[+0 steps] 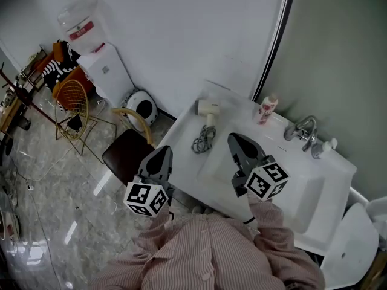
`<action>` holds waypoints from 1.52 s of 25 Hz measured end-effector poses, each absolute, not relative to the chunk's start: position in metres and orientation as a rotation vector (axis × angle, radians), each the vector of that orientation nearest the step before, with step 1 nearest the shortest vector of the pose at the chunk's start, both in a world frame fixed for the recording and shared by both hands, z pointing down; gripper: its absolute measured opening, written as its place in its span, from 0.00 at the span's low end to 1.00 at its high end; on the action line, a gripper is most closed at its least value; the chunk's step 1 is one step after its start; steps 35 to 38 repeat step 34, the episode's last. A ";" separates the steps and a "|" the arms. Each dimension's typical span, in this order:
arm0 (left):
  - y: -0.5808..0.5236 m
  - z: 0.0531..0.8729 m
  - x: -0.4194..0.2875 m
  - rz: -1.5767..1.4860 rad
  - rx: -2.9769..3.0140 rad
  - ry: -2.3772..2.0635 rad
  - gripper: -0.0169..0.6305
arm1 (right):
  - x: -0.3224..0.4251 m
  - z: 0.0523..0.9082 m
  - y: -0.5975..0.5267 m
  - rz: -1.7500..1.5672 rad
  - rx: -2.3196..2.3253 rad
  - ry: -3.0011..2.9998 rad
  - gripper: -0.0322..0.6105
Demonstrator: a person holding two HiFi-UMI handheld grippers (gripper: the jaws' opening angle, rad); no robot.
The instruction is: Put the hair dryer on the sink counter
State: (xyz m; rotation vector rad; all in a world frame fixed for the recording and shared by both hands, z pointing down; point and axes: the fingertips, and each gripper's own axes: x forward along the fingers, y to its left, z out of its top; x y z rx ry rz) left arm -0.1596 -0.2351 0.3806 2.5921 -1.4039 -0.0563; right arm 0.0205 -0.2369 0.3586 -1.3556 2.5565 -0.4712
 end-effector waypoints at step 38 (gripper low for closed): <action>-0.238 0.375 -0.171 -0.060 2.586 -1.510 0.02 | 0.065 0.357 -0.236 -0.377 -1.528 2.479 0.06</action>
